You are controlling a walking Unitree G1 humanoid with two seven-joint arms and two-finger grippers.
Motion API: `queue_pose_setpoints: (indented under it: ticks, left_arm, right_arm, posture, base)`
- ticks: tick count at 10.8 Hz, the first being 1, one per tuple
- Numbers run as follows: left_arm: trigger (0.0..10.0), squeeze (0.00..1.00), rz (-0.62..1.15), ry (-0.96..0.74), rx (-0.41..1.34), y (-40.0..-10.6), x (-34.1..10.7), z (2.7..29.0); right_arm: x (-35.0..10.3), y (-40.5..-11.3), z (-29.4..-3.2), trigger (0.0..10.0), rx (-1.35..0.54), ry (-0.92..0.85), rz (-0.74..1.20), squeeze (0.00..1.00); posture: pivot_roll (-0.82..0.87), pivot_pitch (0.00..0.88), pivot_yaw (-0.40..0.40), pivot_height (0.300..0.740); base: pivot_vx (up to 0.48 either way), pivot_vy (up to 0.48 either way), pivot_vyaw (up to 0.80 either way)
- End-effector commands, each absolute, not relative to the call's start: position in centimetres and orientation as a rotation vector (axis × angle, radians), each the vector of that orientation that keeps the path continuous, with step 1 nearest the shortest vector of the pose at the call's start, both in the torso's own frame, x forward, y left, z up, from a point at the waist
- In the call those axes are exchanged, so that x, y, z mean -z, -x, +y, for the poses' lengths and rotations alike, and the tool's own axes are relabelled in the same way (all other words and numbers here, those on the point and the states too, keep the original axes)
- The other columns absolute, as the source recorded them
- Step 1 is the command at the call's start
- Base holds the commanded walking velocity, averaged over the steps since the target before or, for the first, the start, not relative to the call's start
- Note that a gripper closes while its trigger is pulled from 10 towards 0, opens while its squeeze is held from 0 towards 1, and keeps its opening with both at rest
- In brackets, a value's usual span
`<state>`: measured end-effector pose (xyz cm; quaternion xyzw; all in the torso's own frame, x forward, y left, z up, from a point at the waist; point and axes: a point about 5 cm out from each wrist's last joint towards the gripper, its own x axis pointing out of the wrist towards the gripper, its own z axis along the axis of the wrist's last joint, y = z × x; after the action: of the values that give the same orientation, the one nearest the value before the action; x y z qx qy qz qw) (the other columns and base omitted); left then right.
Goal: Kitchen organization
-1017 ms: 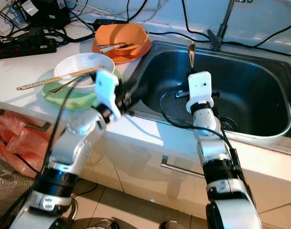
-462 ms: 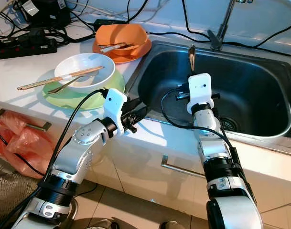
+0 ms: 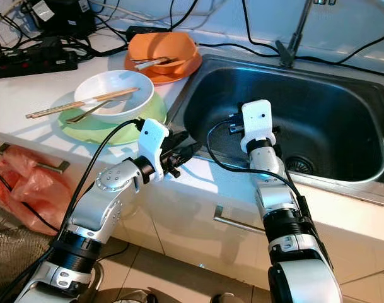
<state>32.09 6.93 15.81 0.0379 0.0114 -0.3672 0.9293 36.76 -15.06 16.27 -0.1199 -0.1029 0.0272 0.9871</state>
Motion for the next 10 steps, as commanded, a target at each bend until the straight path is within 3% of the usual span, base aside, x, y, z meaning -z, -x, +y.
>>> queue_pose_setpoints:
  ticks: [1, 4, 5, 6, 10]
  left_arm:
    - [10.0, 0.00, 0.022, -0.092, 0.769, -31.8, -15.9, 6.7]
    - [10.0, 0.00, 0.008, -0.093, 0.750, -31.9, -16.1, 6.8]
    - [10.0, 0.00, -0.012, -0.101, 0.713, -32.0, -16.3, 7.0]
    - [10.0, 0.00, -0.067, -0.144, 0.623, -32.4, -16.9, 7.5]
    - [10.0, 0.00, -0.352, -0.319, 0.249, -32.7, -20.5, 9.8]
  right_arm:
    - [-16.5, -36.9, -14.9, 10.0, -0.054, 0.238, -0.216, 1.00]
    - [-16.5, -36.8, -14.9, 10.0, -0.059, 0.236, -0.219, 1.00]
    - [-16.5, -36.8, -15.0, 10.0, -0.052, 0.236, -0.220, 0.93]
    - [-16.5, -36.8, -15.1, 10.0, -0.043, 0.235, -0.222, 0.00]
    - [-16.2, -36.5, -14.6, 10.0, -0.064, 0.220, -0.226, 0.00]
  posture:
    - [0.02, 0.043, 0.017, 0.740]
    - [0.02, 0.058, 0.010, 0.740]
    - [0.02, 0.065, 0.007, 0.740]
    - [0.03, 0.072, 0.005, 0.740]
    - [0.03, 0.093, -0.009, 0.740]
  base:
    - [0.000, 0.000, 0.00]
    - [0.000, 0.000, 0.00]
    - [0.000, 0.000, 0.00]
    - [0.000, 0.000, 0.00]
    - [0.000, 0.000, 0.00]
